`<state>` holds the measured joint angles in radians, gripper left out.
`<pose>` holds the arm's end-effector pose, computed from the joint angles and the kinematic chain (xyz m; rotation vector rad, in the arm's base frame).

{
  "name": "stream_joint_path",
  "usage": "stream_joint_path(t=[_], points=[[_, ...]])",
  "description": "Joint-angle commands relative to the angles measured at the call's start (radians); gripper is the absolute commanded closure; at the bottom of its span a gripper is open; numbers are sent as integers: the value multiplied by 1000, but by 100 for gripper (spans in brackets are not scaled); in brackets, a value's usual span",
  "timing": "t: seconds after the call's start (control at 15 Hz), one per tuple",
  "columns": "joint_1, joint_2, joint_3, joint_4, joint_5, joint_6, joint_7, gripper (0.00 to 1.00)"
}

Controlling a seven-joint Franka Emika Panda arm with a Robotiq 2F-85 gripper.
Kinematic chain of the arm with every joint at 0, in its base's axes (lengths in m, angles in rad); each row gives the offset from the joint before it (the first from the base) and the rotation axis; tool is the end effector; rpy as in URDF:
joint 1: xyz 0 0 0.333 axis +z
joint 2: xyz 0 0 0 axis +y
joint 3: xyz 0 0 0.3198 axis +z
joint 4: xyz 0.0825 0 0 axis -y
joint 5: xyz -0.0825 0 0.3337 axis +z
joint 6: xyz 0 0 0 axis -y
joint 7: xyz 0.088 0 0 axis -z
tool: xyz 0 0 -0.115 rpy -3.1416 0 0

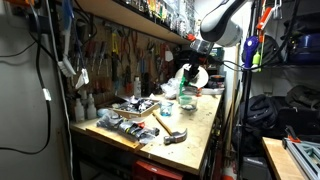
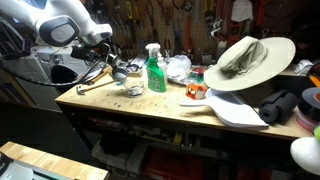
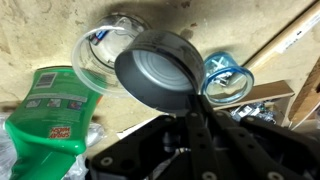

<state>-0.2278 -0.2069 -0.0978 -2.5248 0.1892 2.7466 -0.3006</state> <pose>0.4176 -0.1494 0.4276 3.0437 -0.2844 0.6892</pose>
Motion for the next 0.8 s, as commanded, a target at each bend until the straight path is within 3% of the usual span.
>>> stream_joint_path(t=[0.0, 0.13, 0.27, 0.33, 0.4, 0.53, 0.73], points=[[-209, -54, 218, -66, -164, 40, 275, 95], [-356, -81, 368, -62, -257, -22, 432, 95], [-420, -115, 471, -62, -327, -79, 586, 95], [-388, -118, 477, -57, -354, -101, 660, 95], [-269, -52, 316, -30, -361, -54, 581, 95], [-273, -71, 359, -30, -390, -85, 665, 95], [-277, -82, 368, -35, -393, -89, 679, 95]])
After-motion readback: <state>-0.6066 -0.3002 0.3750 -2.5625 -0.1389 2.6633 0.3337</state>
